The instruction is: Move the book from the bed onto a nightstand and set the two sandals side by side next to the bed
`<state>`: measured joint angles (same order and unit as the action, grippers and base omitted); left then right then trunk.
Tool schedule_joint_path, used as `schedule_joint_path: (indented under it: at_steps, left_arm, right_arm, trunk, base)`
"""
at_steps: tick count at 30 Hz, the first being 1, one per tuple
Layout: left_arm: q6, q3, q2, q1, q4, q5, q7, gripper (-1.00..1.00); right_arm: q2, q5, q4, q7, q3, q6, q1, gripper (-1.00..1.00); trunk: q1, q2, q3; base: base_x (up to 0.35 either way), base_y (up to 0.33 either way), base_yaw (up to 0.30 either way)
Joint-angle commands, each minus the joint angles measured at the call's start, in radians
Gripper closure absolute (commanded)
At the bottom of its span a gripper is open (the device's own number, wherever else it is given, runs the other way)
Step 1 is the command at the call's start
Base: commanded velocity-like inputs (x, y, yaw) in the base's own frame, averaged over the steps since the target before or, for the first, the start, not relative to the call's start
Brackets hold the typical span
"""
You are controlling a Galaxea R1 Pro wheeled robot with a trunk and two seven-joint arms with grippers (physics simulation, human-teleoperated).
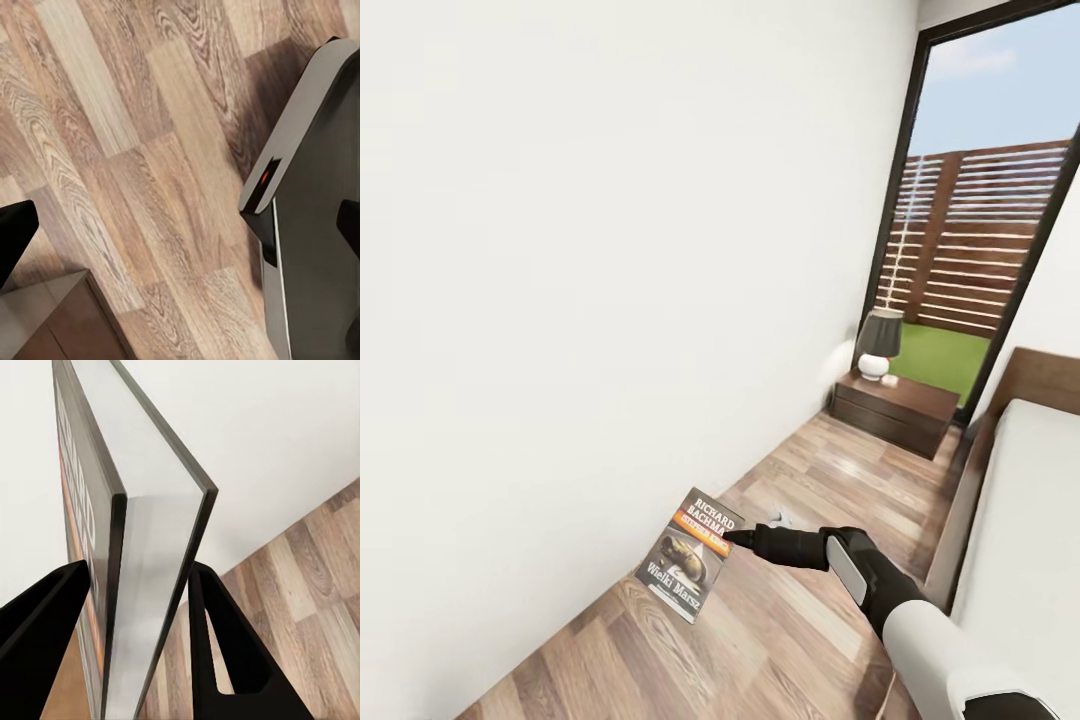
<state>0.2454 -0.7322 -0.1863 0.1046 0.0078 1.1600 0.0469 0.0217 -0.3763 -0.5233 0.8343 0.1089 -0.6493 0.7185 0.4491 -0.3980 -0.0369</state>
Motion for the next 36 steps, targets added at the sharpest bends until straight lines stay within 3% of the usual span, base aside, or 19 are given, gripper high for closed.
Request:
schedule_joint_path:
  at_steps: [1, 19, 36]
  left_arm:
    - [0.003, -0.007, 0.0, 0.0, 0.001, 0.01, 0.005, -1.0]
    - [0.003, -0.009, 0.001, 0.0, 0.003, 0.012, 0.002, -1.0]
    - [0.004, -0.01, -0.001, 0.0, 0.003, 0.011, 0.001, -1.0]
  right_arm:
    - [0.0, -0.009, 0.0, -0.001, 0.002, -0.007, 0.001, 1.0]
    - [-0.006, -0.01, 0.006, -0.001, -0.002, -0.008, -0.011, 1.0]
    - [-0.022, -0.011, 0.011, 0.002, -0.007, -0.01, -0.128, 1.0]
  trunk:
    - [0.001, -0.002, -0.001]
    - [0.001, -0.002, 0.004]
    - [0.001, -0.002, 0.004]
  base:
    - [0.102, 0.108, 0.111]
    - [0.023, 0.024, 0.023]
    - [0.0, 0.0, 0.0]
